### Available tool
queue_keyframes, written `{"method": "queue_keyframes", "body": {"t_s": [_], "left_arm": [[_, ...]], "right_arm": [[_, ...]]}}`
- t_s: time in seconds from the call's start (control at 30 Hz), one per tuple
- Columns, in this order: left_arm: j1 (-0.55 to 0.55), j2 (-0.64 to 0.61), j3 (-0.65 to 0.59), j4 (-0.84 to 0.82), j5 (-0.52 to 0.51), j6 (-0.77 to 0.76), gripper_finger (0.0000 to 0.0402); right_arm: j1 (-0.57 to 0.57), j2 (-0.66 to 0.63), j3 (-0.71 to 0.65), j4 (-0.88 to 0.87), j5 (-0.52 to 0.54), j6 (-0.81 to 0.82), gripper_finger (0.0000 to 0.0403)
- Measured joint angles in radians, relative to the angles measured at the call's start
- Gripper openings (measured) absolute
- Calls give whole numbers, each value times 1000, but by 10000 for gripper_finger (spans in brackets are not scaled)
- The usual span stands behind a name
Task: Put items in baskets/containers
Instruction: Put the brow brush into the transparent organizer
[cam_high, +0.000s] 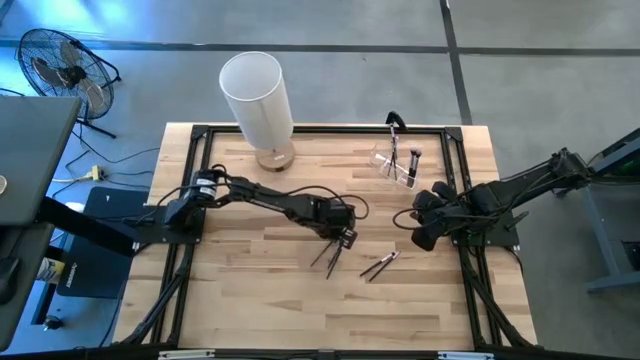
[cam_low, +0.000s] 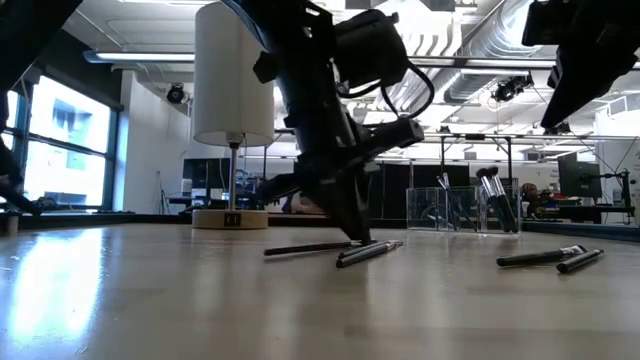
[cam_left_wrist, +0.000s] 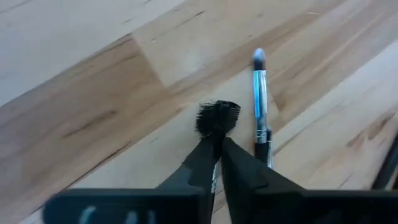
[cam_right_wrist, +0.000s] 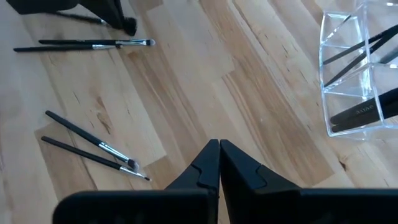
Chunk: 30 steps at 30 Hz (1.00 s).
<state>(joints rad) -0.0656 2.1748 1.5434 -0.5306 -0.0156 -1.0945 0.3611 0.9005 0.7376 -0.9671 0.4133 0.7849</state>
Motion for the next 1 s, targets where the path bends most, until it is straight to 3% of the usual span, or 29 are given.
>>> {"method": "queue_keyframes", "body": {"t_s": [0.23,0.43,0.53,0.77,0.9,1.0], "left_arm": [[-1,0,0,22,-55,26,4],[1,-71,-8,-32,-183,96,0],[1,-136,-10,-119,-265,107,0],[0,-285,-45,-11,-362,231,0],[1,-351,-42,87,-410,321,0],[1,-361,-42,206,-398,412,0]], "right_arm": [[0,0,0,0,16,-1,1],[0,0,0,-4,96,61,11],[0,-1,0,-14,118,90,26],[0,0,-2,-12,187,110,87],[0,-13,-96,171,215,100,121],[6,-31,-218,431,183,60,137]]}}
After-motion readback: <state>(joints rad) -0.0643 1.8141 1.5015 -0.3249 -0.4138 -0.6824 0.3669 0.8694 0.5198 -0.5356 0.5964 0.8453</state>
